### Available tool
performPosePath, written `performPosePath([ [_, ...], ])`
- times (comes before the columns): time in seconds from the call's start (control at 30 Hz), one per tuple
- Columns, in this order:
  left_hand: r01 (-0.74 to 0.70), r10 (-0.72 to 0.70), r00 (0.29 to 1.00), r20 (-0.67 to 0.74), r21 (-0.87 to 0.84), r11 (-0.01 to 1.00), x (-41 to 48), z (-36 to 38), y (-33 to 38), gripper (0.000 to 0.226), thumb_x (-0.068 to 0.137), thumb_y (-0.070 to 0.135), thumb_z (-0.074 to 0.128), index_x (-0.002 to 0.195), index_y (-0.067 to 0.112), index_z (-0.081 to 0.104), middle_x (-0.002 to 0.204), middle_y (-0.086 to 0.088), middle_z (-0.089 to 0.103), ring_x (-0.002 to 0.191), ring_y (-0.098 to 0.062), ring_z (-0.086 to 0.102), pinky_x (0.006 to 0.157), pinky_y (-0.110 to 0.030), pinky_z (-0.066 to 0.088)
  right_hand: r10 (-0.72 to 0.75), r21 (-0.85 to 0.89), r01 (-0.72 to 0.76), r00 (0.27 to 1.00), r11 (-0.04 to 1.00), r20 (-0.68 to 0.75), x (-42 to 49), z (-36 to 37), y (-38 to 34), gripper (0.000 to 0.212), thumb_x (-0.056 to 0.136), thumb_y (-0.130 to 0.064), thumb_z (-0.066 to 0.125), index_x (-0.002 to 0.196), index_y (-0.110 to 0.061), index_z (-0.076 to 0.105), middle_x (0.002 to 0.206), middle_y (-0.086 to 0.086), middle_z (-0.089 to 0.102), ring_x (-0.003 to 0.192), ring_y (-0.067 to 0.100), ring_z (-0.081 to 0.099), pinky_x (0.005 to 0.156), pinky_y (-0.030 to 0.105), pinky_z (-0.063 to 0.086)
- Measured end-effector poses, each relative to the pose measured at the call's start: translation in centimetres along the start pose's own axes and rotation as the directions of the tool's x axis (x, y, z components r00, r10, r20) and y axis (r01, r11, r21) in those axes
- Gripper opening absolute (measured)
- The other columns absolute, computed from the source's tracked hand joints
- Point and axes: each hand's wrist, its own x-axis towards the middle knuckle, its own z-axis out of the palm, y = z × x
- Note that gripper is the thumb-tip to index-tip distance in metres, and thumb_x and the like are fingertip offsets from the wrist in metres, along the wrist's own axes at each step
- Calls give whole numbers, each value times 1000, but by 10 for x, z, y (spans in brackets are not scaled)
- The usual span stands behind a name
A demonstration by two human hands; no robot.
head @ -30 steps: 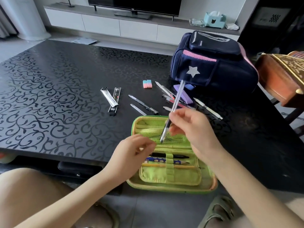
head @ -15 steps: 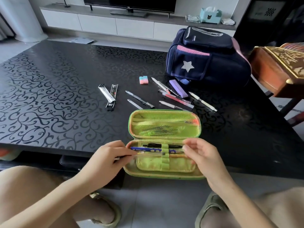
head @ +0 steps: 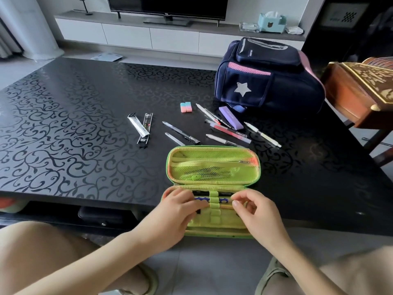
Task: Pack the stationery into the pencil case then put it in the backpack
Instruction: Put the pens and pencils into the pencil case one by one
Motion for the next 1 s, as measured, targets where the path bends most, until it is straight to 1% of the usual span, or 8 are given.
performPosePath([
  [0.13,99,-103,994,-29,-118,988,7,3,2,24,81,22,55,101,31,61,88,19,54,87,-3,48,87,-23,37,-98,-107,95,995,990,-28,10,-6,-12,9,85,-14,64,82,-20,70,74,-12,65,67,9,56,60,17,46],
  [0.33,168,-181,980,-83,-145,975,7,-19,-13,16,76,18,61,89,23,69,86,11,61,84,-1,48,76,-12,39,-284,-314,252,957,915,-57,85,2,-58,14,90,-20,56,87,-16,69,82,-8,66,63,2,53,56,13,38],
  [0.4,186,-202,974,-108,-142,972,7,-26,-18,16,76,17,59,87,21,70,85,10,62,82,-4,52,75,-14,40,-252,-402,221,967,888,-24,124,20,-68,17,91,-24,53,90,-15,68,86,-3,68,72,11,57,57,22,37],
  [0.6,196,-214,968,-128,-140,971,3,-33,-30,12,77,29,60,83,27,71,81,17,60,80,-2,50,75,-11,39,-17,-645,172,971,745,239,212,73,-87,32,88,-42,55,102,-14,61,105,7,64,103,28,58,67,28,38],
  [0.73,169,-180,978,-101,-110,979,0,-27,-31,23,76,44,52,81,30,70,78,25,51,78,0,44,72,-11,38,72,-704,154,957,693,281,226,95,-80,23,88,-30,60,102,-12,61,109,10,64,105,31,60,70,28,40],
  [0.83,201,-223,964,-147,-151,968,3,-27,-37,20,78,41,53,80,30,70,76,22,54,78,0,48,71,-9,38,42,-675,119,975,728,217,226,93,-79,12,91,-19,56,82,-11,59,92,10,64,96,33,61,65,26,39],
  [0.9,255,-298,936,-189,-219,942,7,-31,-38,15,80,34,58,81,26,70,76,19,57,78,-1,51,70,-6,37,21,-562,64,989,825,144,214,78,-84,33,89,-20,55,59,-11,45,65,9,53,76,36,55,52,25,33],
  [1.0,350,-463,853,-243,-391,851,21,-42,-34,8,87,25,61,87,23,69,81,12,64,74,0,55,65,-7,39,-57,-94,69,991,993,122,170,50,-98,25,84,-17,58,66,0,64,66,17,66,62,33,56,52,30,42],
])
